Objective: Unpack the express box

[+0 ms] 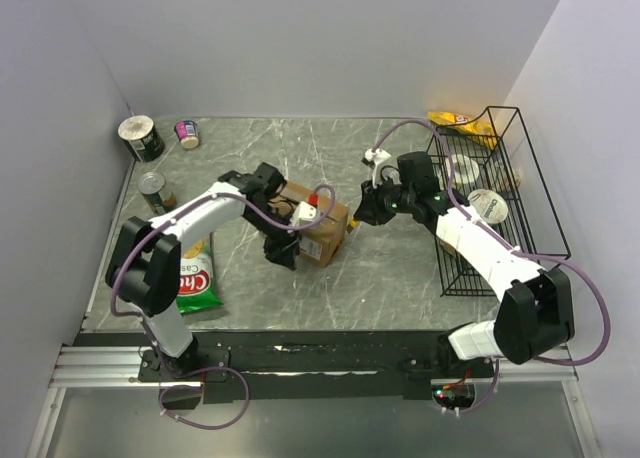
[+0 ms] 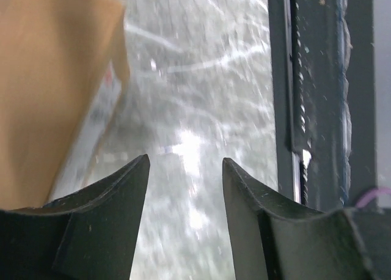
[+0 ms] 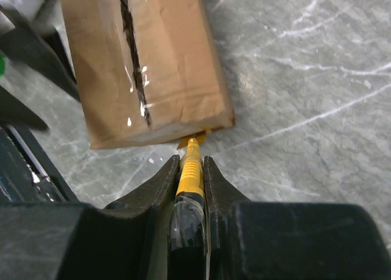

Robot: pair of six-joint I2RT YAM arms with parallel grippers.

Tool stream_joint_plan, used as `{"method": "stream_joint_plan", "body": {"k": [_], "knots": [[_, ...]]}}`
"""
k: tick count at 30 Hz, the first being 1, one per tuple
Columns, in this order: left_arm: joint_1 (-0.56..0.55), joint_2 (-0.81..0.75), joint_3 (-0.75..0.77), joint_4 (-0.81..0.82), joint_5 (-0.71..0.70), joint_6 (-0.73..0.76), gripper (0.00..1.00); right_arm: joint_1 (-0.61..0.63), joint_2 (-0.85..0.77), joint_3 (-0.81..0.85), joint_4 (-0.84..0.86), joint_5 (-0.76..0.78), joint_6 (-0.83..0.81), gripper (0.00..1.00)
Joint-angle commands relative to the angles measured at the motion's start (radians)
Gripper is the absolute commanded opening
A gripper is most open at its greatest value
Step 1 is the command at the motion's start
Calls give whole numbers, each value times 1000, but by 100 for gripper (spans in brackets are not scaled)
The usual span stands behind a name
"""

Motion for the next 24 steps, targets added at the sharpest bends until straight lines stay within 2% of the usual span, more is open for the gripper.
{"method": "stream_joint_plan", "body": {"k": [1, 4, 6, 7, 9, 10, 11, 14, 18, 24], "knots": [[102, -80, 55, -228, 31, 148, 57, -4, -64, -36, 0, 36, -46, 0], [178, -162, 82, -291, 57, 145, 57, -5, -96, -70, -16, 50, -67, 0], [205, -209, 108, -244, 69, 20, 59, -8, -118, -86, -16, 44, -75, 0], [232, -218, 128, -149, 72, -35, 60, -8, -121, -100, -4, 43, -71, 0], [260, -237, 118, -2, 26, -260, 63, -8, -104, -103, 42, 35, -45, 0], [295, -243, 106, 131, -18, -336, 63, -5, -91, -87, 55, 34, -37, 0], [317, -246, 93, 197, -32, -443, 64, -4, -49, -73, 67, 30, -35, 0], [384, -252, 50, 335, -81, -601, 66, 10, 56, 17, 96, 38, -55, 0], [447, -242, -8, 382, -58, -704, 67, 30, 170, 139, 138, 37, -57, 0], [476, -242, -48, 364, 32, -711, 67, 84, 313, 288, 201, 38, -14, 0]]}}
